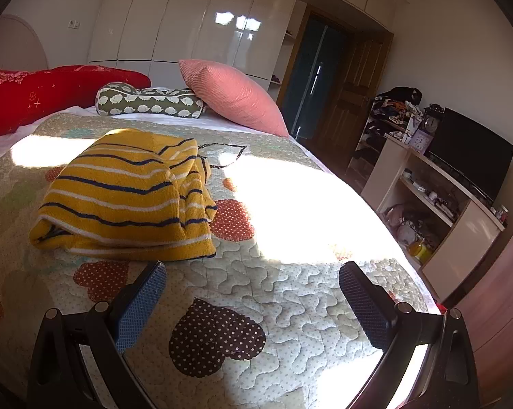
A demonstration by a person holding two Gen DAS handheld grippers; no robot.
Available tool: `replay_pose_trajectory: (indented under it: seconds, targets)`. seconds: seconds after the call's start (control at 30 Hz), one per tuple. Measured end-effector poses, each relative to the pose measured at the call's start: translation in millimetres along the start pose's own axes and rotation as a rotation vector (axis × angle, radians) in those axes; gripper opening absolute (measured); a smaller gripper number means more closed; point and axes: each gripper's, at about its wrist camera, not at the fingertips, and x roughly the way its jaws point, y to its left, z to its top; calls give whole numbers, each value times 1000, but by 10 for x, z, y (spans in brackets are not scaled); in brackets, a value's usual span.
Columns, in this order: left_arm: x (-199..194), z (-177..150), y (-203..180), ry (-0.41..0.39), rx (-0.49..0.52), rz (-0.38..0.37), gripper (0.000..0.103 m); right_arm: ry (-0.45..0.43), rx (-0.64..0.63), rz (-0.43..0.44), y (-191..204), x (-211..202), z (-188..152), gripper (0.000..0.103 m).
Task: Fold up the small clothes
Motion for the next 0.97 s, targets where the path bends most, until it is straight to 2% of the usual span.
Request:
replay_pose_trajectory:
  seconds: [0.57,0.97]
  targets:
    - [230,-104,-13,105,-23,-59,103,21,-28,16,113,0,-71,102]
    - [315,-145,4,144,-41,-35,103,77,-28,67,139,117,-123,102]
